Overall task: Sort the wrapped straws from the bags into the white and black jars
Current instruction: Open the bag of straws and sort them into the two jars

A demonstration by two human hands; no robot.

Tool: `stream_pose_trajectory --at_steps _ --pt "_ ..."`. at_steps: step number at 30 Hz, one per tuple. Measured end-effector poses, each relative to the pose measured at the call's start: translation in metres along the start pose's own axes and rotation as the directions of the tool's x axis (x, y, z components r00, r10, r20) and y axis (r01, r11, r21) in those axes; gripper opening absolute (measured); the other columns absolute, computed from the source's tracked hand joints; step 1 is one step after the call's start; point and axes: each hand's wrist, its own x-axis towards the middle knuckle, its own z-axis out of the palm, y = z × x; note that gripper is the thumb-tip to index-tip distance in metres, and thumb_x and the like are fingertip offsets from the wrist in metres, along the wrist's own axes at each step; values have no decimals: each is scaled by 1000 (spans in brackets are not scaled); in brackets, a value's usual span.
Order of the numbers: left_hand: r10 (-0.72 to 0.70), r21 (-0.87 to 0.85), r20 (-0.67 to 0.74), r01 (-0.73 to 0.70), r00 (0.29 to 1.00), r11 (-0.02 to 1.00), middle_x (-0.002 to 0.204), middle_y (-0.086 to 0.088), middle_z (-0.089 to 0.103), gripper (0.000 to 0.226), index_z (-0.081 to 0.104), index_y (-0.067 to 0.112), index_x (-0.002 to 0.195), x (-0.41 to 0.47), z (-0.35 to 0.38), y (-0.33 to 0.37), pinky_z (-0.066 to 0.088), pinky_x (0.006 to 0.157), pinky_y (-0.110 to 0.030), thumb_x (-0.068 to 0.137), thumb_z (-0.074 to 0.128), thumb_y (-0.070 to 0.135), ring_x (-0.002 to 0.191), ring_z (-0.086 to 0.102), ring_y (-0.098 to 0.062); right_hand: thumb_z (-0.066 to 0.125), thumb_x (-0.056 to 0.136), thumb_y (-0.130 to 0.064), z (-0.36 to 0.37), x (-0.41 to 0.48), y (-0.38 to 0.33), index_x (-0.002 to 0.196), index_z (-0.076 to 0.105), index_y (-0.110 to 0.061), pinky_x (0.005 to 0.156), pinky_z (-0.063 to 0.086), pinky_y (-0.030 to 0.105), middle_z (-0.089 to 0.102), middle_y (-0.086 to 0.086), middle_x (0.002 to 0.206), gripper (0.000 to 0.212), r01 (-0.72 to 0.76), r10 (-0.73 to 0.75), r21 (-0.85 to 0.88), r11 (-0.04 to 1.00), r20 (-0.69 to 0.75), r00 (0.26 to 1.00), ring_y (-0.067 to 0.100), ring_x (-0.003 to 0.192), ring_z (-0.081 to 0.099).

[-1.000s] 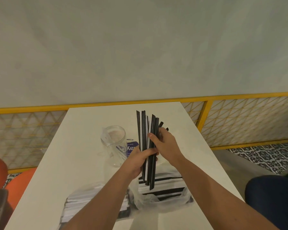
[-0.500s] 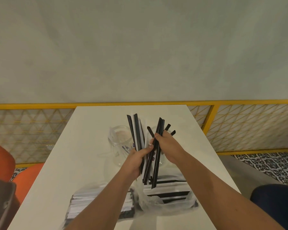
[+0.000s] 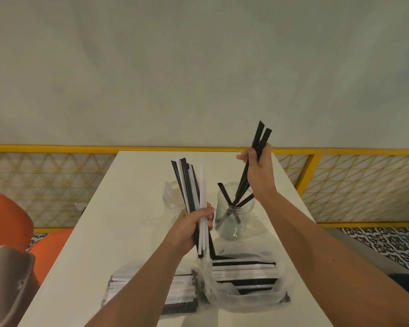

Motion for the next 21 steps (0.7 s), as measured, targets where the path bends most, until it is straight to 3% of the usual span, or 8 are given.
stream_pose_trajectory --at_steps 5,8,10,12,14,15,18,21 --pt "-16 -41 69 19 998 999 58 -3 55 7 61 6 80 -1 -5 4 48 48 -20 77 65 2 45 51 -12 34 100 -13 4 -9 28 111 40 -10 98 44 35 59 3 94 13 -128 152 -176 976 128 980 17 94 59" --pt "-27 -56 83 32 996 998 59 -3 55 10 62 7 79 -1 -7 6 47 48 -20 70 66 6 44 51 -12 36 100 -13 4 -13 28 133 34 -12 100 45 38 54 5 106 33 -100 181 -352 931 205 962 16 97 52" --pt "-33 -70 80 39 996 997 58 -4 55 10 62 7 79 -2 -9 7 47 48 -20 69 67 6 44 50 -12 39 98 -11 8 -15 25 143 24 -14 99 39 25 48 7 121 47 1 121 -473 881 228 966 13 107 47" --pt "-37 -87 79 44 996 995 58 -4 55 10 62 7 80 -2 -10 7 47 49 -20 71 66 6 44 50 -11 43 97 -11 16 -20 17 143 27 -10 93 35 19 46 10 126 49 151 -46 -535 831 205 978 13 110 45" --pt "-34 -78 69 40 997 996 58 -3 55 12 62 7 81 -1 -11 8 47 51 -21 70 67 7 44 50 -11 49 94 -12 27 -30 8 133 41 -7 83 41 21 54 12 106 40 278 -192 -475 835 222 956 11 93 49" --pt "-29 -70 65 34 997 997 58 -3 54 12 62 7 82 -1 -11 8 47 52 -21 71 67 7 44 50 -11 53 93 -14 33 -35 4 127 47 -8 76 43 21 56 10 93 35 273 -184 -413 869 244 952 9 81 50" --pt "-10 -51 72 14 997 999 57 -2 53 11 60 7 82 -2 -10 9 45 52 -22 75 68 9 45 50 -11 59 89 -30 47 -47 -9 105 52 -19 62 39 13 54 -2 75 20 -18 158 -362 932 362 919 3 68 49" --pt "-9 -36 65 11 998 999 57 -3 54 18 60 7 84 -4 -11 11 44 52 -22 74 72 15 45 50 -12 57 90 -32 56 -49 -8 91 60 -1 63 41 22 58 9 76 31 -217 382 -393 894 412 827 14 68 52"
